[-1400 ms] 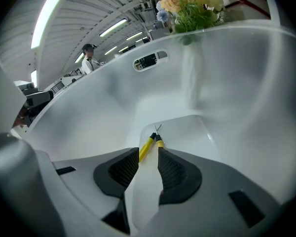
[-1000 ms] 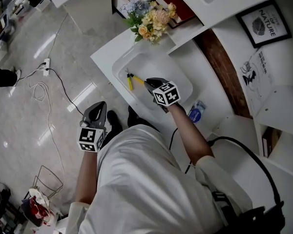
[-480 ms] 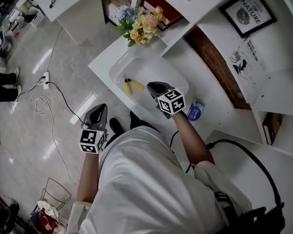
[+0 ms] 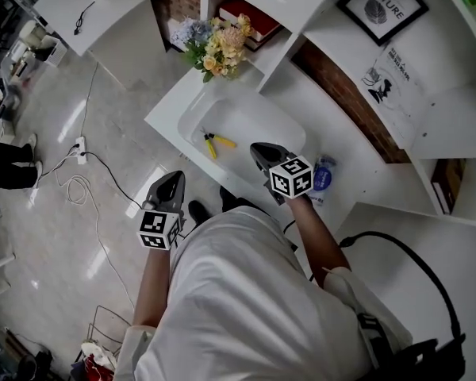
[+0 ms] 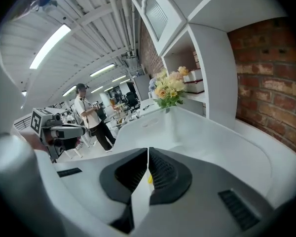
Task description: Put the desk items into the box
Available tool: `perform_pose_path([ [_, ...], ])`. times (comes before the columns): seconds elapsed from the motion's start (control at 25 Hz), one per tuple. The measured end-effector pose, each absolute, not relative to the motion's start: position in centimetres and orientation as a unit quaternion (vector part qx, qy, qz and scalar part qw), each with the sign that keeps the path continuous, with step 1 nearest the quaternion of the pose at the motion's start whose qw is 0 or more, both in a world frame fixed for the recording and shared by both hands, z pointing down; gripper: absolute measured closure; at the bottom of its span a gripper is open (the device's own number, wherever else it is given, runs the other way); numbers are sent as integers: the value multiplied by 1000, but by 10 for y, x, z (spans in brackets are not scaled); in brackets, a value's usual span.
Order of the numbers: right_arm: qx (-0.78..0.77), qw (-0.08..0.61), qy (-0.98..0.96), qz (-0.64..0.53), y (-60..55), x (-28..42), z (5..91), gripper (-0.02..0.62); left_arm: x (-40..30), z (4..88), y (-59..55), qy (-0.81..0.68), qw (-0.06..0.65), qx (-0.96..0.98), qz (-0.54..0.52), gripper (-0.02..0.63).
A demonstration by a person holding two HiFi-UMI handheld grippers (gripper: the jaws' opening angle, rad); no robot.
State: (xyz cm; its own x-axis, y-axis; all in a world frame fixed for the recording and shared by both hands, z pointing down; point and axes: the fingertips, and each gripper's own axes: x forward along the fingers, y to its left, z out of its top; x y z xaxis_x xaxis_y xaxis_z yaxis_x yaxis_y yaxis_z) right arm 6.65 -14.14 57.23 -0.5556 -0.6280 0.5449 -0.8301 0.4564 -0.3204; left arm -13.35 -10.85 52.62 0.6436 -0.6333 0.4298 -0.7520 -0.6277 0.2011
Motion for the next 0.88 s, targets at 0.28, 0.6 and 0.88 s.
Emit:
perform_pose_path([
  [0.28, 479, 133, -816, 294, -110, 81, 557, 589, -113, 517, -105, -348, 176, 907, 160, 603],
  [0.6, 505, 107, -806, 291, -85, 84, 551, 592, -108, 516, -101, -323, 170, 917, 161, 603],
  [0.88, 514, 98, -801, 290, -73, 80, 548, 592, -105, 518, -94, -307, 172, 922, 159, 603],
])
